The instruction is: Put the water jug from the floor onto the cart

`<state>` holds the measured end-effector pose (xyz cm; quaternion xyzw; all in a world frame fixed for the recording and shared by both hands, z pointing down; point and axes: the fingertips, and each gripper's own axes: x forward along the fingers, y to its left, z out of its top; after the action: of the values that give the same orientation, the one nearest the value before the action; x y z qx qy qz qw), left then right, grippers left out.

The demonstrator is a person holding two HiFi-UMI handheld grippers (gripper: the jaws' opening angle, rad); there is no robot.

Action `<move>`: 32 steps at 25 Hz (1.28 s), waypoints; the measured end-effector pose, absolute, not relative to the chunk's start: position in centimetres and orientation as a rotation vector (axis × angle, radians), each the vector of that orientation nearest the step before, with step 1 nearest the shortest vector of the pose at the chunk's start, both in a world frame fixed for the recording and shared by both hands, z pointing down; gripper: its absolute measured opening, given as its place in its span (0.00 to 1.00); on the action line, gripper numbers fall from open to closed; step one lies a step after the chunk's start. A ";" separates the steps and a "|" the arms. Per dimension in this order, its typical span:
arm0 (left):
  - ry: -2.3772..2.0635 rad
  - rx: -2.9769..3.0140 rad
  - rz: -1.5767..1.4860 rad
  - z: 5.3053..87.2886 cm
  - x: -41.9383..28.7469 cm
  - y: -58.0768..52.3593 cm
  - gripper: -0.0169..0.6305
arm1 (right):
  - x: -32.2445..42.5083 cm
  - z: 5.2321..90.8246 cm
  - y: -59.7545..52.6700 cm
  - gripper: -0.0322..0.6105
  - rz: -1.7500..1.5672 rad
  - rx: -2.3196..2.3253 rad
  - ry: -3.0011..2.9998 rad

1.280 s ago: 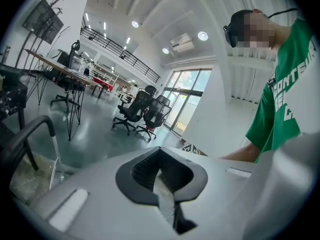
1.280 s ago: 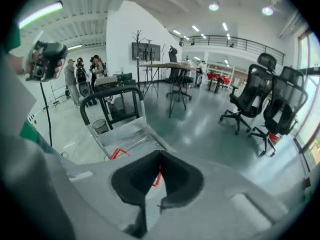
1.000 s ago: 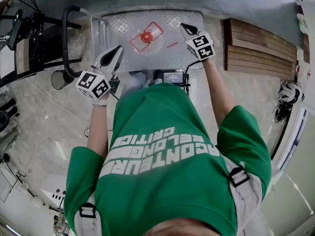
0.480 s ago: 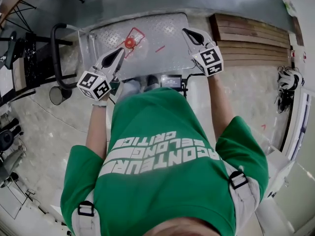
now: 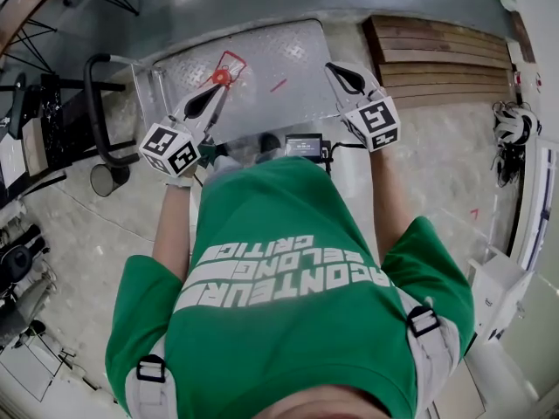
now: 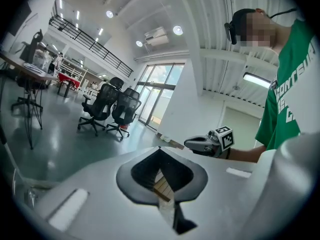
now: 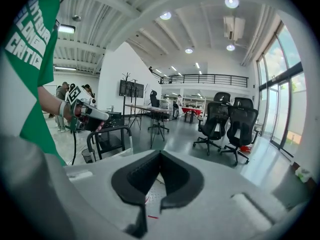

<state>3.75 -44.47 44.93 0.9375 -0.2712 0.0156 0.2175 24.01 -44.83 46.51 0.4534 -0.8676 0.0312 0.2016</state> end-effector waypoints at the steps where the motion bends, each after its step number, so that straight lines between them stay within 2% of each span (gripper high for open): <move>1: -0.747 2.596 0.047 45.0 3.7 -44.5 0.05 | 23.9 46.6 -44.6 0.04 0.094 1.271 -2.421; 9: -0.757 2.593 0.028 44.4 1.7 -43.5 0.05 | 21.3 46.2 -43.4 0.04 0.130 1.281 -2.440; 20: -0.836 2.548 -0.009 44.7 -7.0 -43.0 0.05 | 11.5 46.4 -44.4 0.04 0.151 1.188 -2.498; 32: -0.882 2.525 -0.035 44.9 -11.9 -43.5 0.05 | 6.2 46.8 -45.5 0.04 0.146 1.123 -2.511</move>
<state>-11.91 -43.49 44.92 0.9183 -0.3210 -0.0127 0.2314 6.21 -45.54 46.83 0.4002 -0.8945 0.0519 0.1924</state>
